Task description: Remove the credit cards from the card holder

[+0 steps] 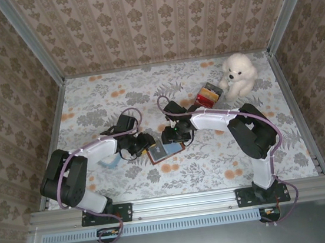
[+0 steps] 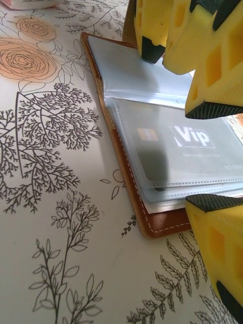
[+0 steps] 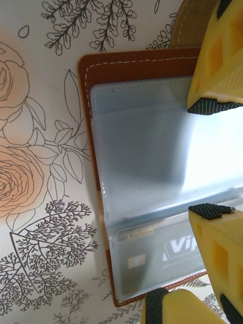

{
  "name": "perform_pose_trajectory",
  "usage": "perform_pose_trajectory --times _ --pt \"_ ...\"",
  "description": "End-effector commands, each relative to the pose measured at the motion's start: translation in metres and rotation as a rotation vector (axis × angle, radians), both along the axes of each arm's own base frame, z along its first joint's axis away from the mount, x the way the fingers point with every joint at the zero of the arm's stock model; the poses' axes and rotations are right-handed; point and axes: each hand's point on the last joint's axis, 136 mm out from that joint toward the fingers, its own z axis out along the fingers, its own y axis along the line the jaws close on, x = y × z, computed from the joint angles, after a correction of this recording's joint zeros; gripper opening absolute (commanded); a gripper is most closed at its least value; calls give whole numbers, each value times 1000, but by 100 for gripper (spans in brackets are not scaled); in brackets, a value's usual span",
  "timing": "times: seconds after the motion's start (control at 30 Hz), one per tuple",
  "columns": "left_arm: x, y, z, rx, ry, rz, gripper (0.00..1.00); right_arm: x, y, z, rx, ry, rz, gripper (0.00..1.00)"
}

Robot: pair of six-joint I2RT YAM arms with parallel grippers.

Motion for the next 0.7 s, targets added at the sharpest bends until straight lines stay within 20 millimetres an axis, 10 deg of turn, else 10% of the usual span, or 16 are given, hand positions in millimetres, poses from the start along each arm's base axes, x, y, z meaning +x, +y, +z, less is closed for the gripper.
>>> perform_pose_trajectory --times 0.0,0.67 --pt "3 -2 2 -14 0 -17 46 -15 -10 -24 -50 71 7 53" --pt "4 -4 -4 -33 30 -9 43 -18 -4 -25 -23 93 16 48"
